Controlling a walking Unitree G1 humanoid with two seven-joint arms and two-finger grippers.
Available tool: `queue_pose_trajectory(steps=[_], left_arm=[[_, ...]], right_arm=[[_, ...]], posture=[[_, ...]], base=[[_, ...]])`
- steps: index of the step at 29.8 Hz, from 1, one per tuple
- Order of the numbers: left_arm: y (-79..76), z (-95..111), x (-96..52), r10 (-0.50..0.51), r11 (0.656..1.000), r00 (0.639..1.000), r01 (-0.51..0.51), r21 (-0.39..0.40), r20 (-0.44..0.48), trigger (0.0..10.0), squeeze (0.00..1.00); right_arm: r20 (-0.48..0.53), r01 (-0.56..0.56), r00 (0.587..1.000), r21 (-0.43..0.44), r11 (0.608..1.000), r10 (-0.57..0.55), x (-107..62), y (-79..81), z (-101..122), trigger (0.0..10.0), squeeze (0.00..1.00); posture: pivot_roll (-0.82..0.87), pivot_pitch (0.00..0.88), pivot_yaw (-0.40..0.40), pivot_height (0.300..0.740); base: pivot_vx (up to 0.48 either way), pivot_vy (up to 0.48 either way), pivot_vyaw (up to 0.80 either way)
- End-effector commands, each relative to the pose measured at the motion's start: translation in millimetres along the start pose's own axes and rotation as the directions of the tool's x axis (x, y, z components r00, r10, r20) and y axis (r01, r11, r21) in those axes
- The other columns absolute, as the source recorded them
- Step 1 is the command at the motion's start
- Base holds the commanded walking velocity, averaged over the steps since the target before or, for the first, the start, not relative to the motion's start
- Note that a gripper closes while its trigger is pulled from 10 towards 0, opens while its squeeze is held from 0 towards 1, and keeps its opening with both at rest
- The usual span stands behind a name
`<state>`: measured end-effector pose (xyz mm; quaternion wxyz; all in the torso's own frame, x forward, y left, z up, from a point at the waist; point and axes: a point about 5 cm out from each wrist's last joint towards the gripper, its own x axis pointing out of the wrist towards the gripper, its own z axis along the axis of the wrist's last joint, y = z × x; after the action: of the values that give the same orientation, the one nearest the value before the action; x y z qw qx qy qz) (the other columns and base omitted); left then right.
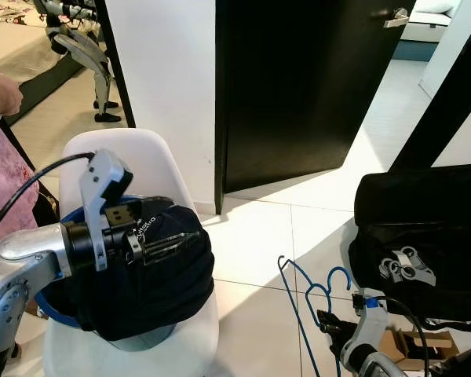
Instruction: Hang hanger
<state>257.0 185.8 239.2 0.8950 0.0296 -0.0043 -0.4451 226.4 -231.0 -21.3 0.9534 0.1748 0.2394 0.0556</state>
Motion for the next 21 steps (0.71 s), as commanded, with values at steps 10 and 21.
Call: queue_pose_trajectory(steps=[10, 21], left_arm=[[34.1, 4, -5.3, 0.28, 0.957, 0.948, -0.262, -0.126, 0.155, 10.0, 1.0], [46.2, -3, -7.9, 0.386, 0.918, 0.905, -0.358, -0.168, 0.18, 10.0, 1.0]], right_arm=[[-0.017, 0.006, 1.0, 0.01, 1.0, -0.005, -2.2, -1.9, -4, 10.0, 0.0], [-0.014, 0.006, 1.0, 0.01, 1.0, -0.006, -1.8, -1.7, -3, 10.0, 0.0]], posture=[[-0.01, 0.117, -0.029, 0.74], [-0.01, 0.116, -0.026, 0.74]], base=[[0.0, 0.0, 0.0], [0.0, 0.0, 0.0]])
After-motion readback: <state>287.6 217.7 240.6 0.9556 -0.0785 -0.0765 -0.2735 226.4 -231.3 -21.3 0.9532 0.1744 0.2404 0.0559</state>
